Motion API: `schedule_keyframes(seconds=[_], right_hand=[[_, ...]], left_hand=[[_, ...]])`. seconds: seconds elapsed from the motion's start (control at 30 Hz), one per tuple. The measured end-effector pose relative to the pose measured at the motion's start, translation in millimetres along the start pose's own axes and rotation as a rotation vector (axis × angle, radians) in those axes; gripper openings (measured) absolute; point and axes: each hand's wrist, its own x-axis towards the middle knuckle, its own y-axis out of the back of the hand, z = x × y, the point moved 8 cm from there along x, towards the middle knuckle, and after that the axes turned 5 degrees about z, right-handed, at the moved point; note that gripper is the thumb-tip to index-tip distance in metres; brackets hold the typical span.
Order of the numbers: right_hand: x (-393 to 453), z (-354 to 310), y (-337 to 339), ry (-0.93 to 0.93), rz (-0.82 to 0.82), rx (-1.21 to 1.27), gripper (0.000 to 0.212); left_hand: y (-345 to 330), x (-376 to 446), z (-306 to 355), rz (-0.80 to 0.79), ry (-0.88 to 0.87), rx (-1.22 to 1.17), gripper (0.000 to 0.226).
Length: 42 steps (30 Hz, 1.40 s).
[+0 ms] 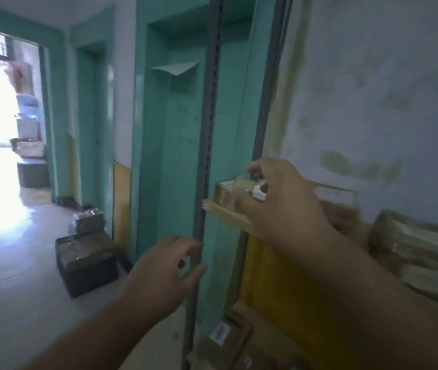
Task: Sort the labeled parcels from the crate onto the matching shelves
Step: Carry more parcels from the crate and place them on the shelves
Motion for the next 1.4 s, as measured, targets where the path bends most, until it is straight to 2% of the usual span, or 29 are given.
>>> schedule_keyframes(seconds=[0.2,0.5,0.7,0.83,0.97,1.1,1.23,1.4], right_hand=[[26.4,-99.2,-146.1,0.069,-0.096,0.146,0.042],[103.0,-161.4,-375.7,0.161,-0.223,0.281,0.039],[174.1,-223.7,-512.5,0.184,-0.348,0.417,0.030],[216.7,-275.2,-605.9,0.214,-0.382,0.455,0.038],[253.9,-313.6,-703.3,0.177,-0.375,0.419,0.039],[306.0,-330.8,-781.2,0.106,-0.371,0.375,0.036],[363.3,-321.3,-835.7,0.004,-0.338,0.316,0.037],[426.5,-291.1,-928.0,-0.078,-0.312,0.256,0.040]], left_hand=[[77.3,-19.9,-159.4,0.032,0.242,0.096,0.021],[85.4,26.9,-371.3,0.127,0.486,0.152,0.028],[130.3,69.3,-494.9,0.144,0.652,0.232,0.030],[156.7,82.3,-591.9,0.162,0.716,0.265,0.034],[173.3,109.2,-705.0,0.143,0.723,0.269,0.037],[184.4,173.2,-801.3,0.090,0.684,0.236,0.036],[179.8,253.8,-868.7,-0.017,0.598,0.203,0.028],[137.7,342.9,-960.5,-0.081,0.536,0.158,0.027]])
